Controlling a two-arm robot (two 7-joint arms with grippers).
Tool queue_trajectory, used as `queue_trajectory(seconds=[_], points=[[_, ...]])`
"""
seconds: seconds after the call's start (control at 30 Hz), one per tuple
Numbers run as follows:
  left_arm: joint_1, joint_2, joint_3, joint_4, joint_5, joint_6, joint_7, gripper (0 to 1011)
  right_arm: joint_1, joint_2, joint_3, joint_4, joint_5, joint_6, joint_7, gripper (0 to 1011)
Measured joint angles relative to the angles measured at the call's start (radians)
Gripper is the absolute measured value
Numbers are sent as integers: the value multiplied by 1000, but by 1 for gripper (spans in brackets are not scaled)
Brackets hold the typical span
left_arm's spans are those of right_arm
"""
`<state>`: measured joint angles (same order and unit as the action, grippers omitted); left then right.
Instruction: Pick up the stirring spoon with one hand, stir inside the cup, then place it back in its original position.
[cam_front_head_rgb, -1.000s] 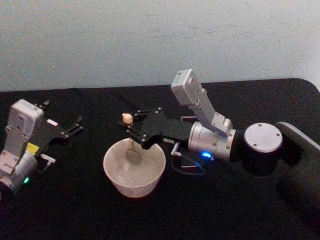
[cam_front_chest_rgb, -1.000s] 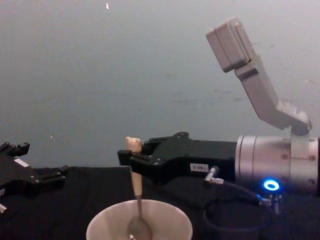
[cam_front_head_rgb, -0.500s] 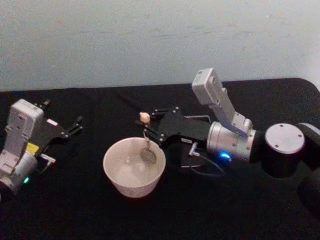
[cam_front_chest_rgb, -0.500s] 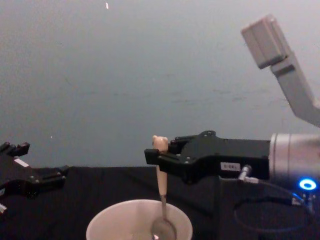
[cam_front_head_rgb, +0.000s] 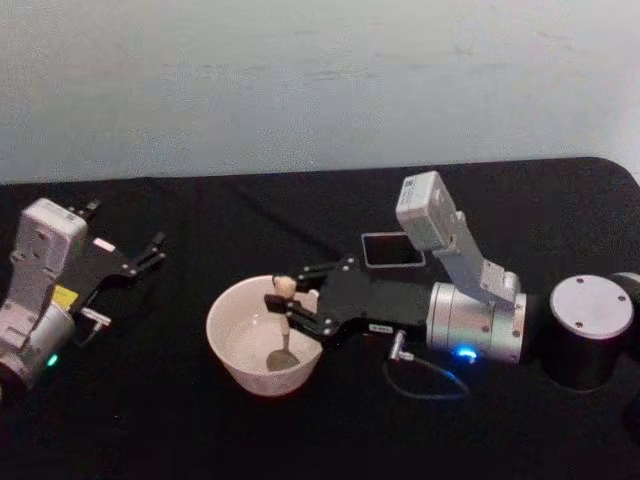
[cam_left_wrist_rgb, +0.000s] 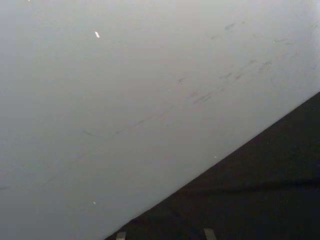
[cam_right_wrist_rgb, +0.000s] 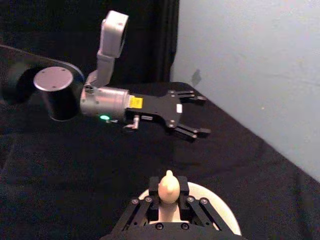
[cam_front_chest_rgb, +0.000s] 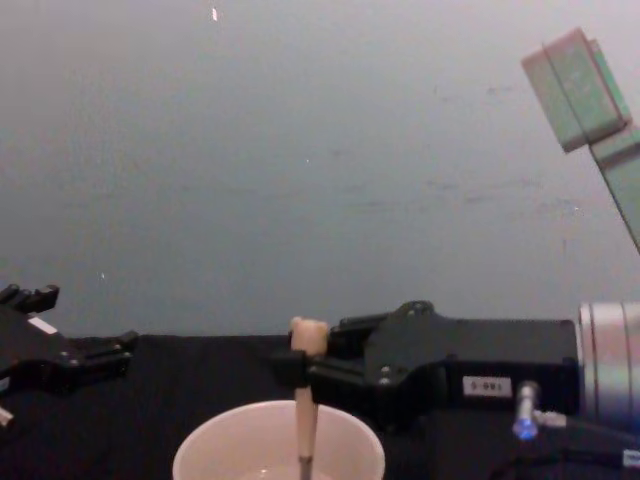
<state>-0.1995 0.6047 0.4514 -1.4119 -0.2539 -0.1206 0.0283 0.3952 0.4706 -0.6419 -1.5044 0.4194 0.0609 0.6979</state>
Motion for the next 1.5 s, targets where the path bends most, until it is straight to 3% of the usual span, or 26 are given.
queue_trajectory(seconds=[0.2,0.4,0.73,0.97,1.3,1.5], points=[[0,0,0,0,0,0,0,1001,-1,-9,-22,-8,9,10,-1,211],[0,0,0,0,0,0,0,1001,22,-43,-44,18,3,10,-17,211],[0,0,0,0,0,0,0,1001,83,-118,-56,119,-27,7,-59,211],[0,0,0,0,0,0,0,1001,114,-146,-46,176,-41,1,-76,211],[0,0,0,0,0,0,0,1001,121,-129,-19,191,-58,-13,-82,211],[0,0,0,0,0,0,0,1001,98,-84,1,153,-56,-17,-65,211]])
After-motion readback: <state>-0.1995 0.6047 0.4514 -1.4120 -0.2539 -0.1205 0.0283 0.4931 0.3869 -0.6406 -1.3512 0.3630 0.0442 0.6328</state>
